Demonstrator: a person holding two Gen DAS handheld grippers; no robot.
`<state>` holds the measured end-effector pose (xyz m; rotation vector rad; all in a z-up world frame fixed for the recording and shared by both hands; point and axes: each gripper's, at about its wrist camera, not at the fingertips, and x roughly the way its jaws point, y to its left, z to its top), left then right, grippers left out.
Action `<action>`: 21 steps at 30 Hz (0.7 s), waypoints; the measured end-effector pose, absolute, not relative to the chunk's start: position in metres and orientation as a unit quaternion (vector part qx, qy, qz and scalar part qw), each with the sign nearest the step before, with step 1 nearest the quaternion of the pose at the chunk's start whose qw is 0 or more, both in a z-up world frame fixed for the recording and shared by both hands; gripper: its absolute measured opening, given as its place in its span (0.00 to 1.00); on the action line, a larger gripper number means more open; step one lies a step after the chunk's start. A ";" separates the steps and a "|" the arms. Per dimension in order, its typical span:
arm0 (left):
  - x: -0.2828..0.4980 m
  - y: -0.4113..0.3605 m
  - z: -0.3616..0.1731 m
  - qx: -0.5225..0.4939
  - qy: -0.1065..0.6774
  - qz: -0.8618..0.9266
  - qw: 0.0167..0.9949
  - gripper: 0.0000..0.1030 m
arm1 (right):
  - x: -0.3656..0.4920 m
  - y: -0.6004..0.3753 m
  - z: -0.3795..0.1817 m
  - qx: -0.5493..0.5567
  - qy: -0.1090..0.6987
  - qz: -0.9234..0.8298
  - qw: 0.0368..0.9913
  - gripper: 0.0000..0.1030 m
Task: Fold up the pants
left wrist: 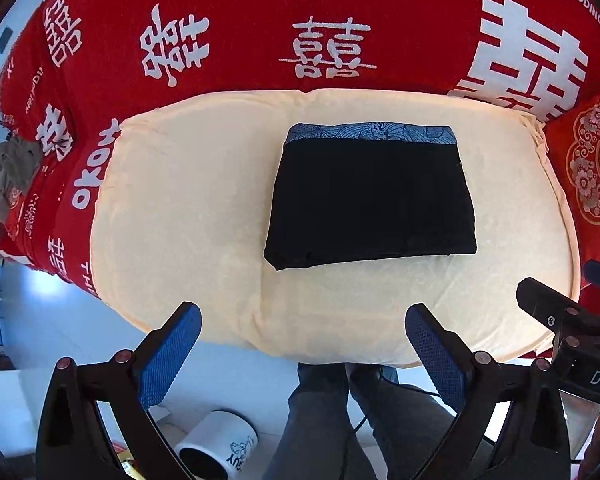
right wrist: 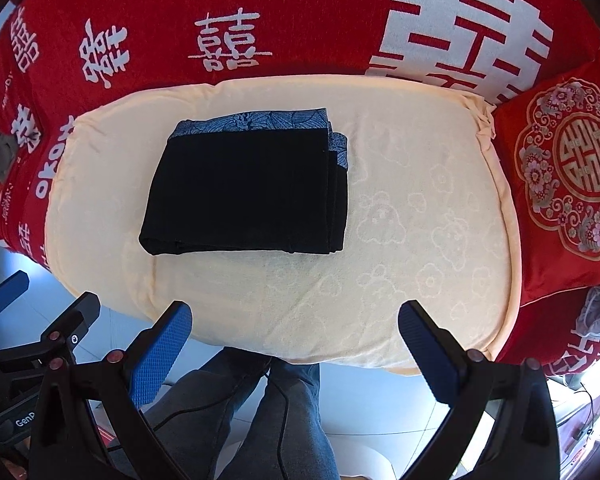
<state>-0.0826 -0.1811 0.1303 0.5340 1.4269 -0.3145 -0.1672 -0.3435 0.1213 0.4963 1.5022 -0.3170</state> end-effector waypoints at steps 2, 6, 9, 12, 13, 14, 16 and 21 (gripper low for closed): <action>-0.083 -0.181 0.132 0.242 0.643 -0.139 0.713 1.00 | -0.167 -0.343 0.121 0.220 0.672 -0.141 0.692 1.00; -0.084 -0.183 0.136 0.251 0.638 -0.141 0.714 1.00 | -0.167 -0.343 0.122 0.224 0.670 -0.143 0.693 1.00; -0.084 -0.184 0.137 0.252 0.638 -0.144 0.713 0.99 | -0.168 -0.345 0.122 0.226 0.670 -0.145 0.692 1.00; -0.085 -0.185 0.137 0.254 0.638 -0.144 0.713 1.00 | -0.170 -0.346 0.122 0.228 0.670 -0.147 0.692 1.00; -0.085 -0.185 0.136 0.255 0.637 -0.145 0.713 0.99 | -0.169 -0.346 0.122 0.228 0.670 -0.147 0.691 1.00; -0.085 -0.185 0.136 0.255 0.638 -0.145 0.712 1.00 | -0.170 -0.346 0.121 0.228 0.670 -0.147 0.691 1.00; -0.086 -0.186 0.136 0.254 0.638 -0.144 0.713 0.99 | -0.169 -0.347 0.121 0.228 0.670 -0.147 0.691 1.00; -0.085 -0.185 0.136 0.255 0.637 -0.144 0.713 0.99 | -0.169 -0.348 0.121 0.228 0.670 -0.146 0.691 1.00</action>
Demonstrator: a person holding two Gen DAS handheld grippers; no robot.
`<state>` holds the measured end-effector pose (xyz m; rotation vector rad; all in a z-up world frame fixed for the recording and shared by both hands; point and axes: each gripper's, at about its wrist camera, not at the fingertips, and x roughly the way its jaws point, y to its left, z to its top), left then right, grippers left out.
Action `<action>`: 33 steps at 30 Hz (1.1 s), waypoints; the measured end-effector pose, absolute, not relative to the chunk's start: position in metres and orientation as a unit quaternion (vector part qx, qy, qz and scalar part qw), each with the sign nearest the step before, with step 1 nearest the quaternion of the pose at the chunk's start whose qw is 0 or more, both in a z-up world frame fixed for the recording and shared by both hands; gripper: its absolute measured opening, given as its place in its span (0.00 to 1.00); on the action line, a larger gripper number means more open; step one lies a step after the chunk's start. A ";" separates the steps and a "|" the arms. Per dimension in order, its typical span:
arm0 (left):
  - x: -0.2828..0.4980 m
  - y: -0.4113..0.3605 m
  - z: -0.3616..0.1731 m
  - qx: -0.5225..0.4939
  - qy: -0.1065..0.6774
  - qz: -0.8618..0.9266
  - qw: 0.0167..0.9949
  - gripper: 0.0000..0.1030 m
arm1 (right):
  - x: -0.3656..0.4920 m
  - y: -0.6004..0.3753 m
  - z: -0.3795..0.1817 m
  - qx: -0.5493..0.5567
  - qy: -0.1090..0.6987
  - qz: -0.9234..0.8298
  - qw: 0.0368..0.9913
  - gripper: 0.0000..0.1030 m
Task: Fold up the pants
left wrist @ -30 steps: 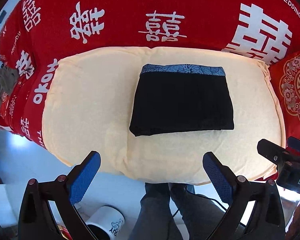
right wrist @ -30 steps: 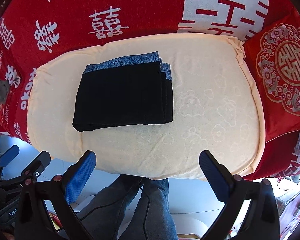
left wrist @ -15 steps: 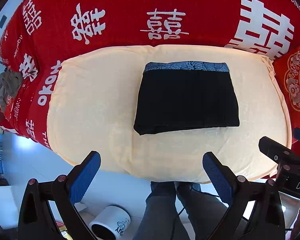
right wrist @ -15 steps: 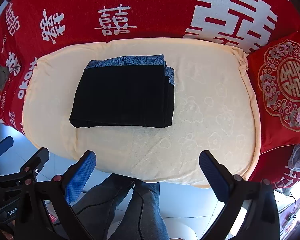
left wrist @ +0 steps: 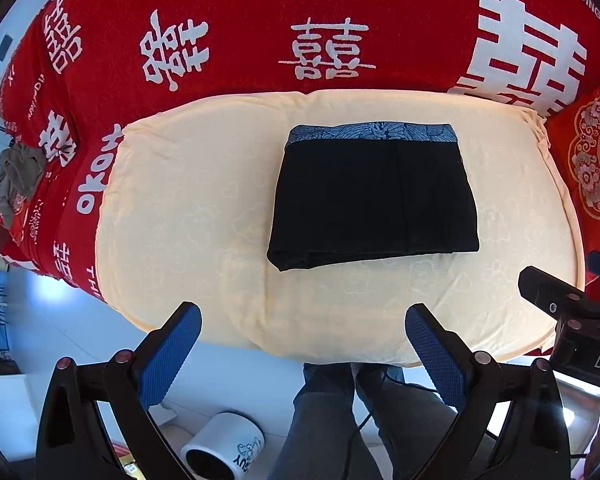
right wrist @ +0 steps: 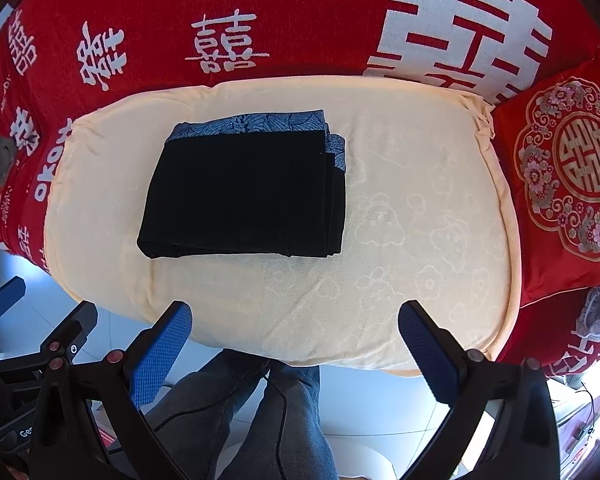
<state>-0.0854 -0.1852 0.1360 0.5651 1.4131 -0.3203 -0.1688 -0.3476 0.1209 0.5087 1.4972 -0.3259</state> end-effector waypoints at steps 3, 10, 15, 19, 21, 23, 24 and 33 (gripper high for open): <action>-0.085 -0.185 0.136 0.257 0.637 -0.146 0.712 1.00 | -0.169 -0.348 0.121 0.229 0.670 -0.146 0.691 1.00; -0.087 -0.186 0.135 0.262 0.637 -0.151 0.709 1.00 | -0.168 -0.348 0.120 0.229 0.671 -0.147 0.690 1.00; -0.086 -0.187 0.136 0.261 0.636 -0.153 0.710 0.99 | -0.168 -0.348 0.120 0.229 0.670 -0.150 0.690 1.00; -0.085 -0.188 0.137 0.263 0.633 -0.152 0.712 1.00 | -0.167 -0.348 0.121 0.230 0.670 -0.150 0.690 1.00; -0.086 -0.189 0.136 0.263 0.634 -0.153 0.711 1.00 | -0.167 -0.349 0.120 0.228 0.670 -0.150 0.690 1.00; -0.086 -0.190 0.136 0.264 0.634 -0.153 0.711 0.99 | -0.167 -0.349 0.120 0.229 0.670 -0.150 0.690 1.00; -0.086 -0.190 0.136 0.264 0.634 -0.153 0.711 0.99 | -0.166 -0.349 0.120 0.230 0.671 -0.150 0.689 1.00; -0.086 -0.192 0.135 0.270 0.630 -0.155 0.711 1.00 | -0.168 -0.347 0.119 0.231 0.671 -0.150 0.689 1.00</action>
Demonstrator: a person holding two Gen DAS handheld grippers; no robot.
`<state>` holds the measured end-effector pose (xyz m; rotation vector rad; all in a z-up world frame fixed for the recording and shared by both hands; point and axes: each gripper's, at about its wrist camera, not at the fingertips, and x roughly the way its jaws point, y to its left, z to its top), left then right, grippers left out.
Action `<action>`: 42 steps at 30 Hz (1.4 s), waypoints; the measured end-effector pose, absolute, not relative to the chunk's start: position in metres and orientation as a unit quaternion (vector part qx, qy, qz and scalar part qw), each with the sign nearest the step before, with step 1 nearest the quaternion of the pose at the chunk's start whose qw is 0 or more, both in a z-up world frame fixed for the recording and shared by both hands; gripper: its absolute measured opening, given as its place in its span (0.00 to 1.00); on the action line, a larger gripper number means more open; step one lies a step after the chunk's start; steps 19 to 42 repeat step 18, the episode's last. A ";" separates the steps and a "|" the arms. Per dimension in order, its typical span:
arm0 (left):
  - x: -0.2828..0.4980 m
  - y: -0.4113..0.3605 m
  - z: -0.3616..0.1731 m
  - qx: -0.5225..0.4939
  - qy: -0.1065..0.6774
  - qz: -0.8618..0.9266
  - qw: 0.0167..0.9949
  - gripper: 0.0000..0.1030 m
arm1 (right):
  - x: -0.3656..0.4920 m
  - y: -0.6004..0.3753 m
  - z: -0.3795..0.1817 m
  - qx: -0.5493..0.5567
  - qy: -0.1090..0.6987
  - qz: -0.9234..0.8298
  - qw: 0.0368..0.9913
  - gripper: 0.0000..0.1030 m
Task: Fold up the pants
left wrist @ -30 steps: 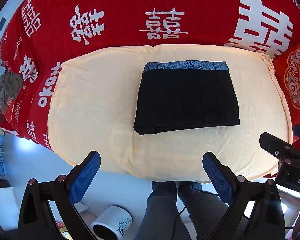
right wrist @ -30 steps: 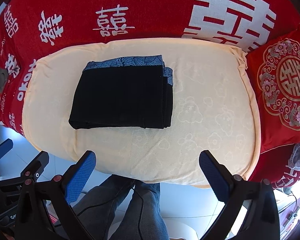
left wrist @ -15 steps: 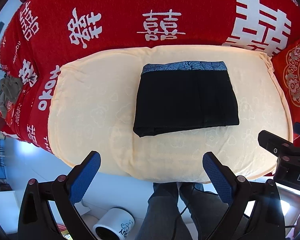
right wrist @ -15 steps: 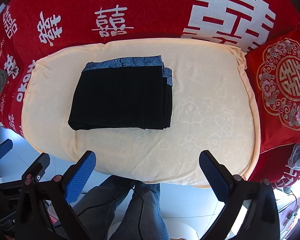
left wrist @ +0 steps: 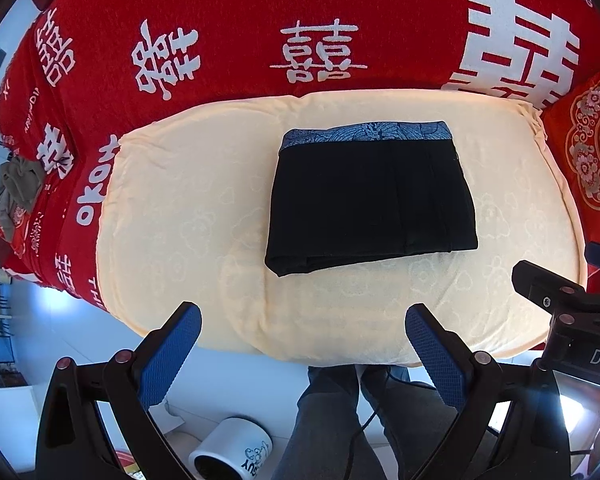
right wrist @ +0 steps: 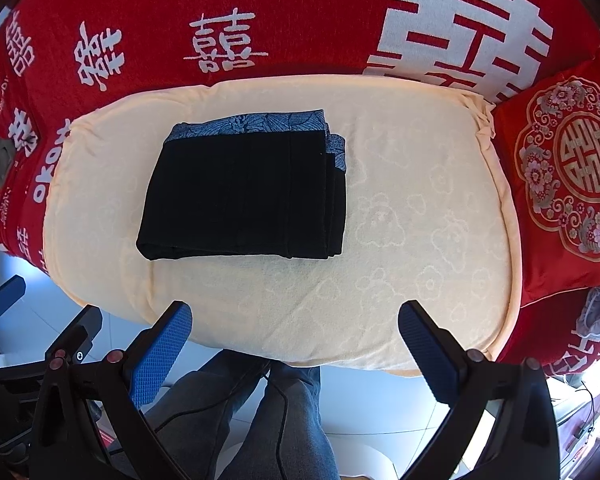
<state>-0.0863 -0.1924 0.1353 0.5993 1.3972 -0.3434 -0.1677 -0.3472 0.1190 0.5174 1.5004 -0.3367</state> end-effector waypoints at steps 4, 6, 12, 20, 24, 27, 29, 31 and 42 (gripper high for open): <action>-0.087 -0.193 0.135 0.270 0.630 -0.154 0.711 1.00 | -0.166 -0.346 0.118 0.231 0.672 -0.146 0.688 1.00; -0.087 -0.193 0.136 0.270 0.630 -0.156 0.711 0.99 | -0.166 -0.345 0.118 0.231 0.672 -0.147 0.688 1.00; -0.085 -0.192 0.136 0.269 0.629 -0.165 0.710 0.99 | -0.163 -0.346 0.118 0.229 0.673 -0.143 0.689 1.00; -0.083 -0.192 0.139 0.267 0.626 -0.176 0.712 1.00 | -0.159 -0.350 0.118 0.229 0.673 -0.140 0.689 1.00; -0.083 -0.192 0.139 0.267 0.626 -0.176 0.712 1.00 | -0.159 -0.350 0.118 0.229 0.673 -0.140 0.689 1.00; -0.083 -0.192 0.139 0.267 0.626 -0.176 0.712 1.00 | -0.159 -0.350 0.118 0.229 0.673 -0.140 0.689 1.00; -0.083 -0.192 0.139 0.267 0.626 -0.176 0.712 1.00 | -0.159 -0.350 0.118 0.229 0.673 -0.140 0.689 1.00; -0.083 -0.192 0.139 0.267 0.626 -0.176 0.712 1.00 | -0.159 -0.350 0.118 0.229 0.673 -0.140 0.689 1.00; -0.083 -0.192 0.139 0.267 0.626 -0.176 0.712 1.00 | -0.159 -0.350 0.118 0.229 0.673 -0.140 0.689 1.00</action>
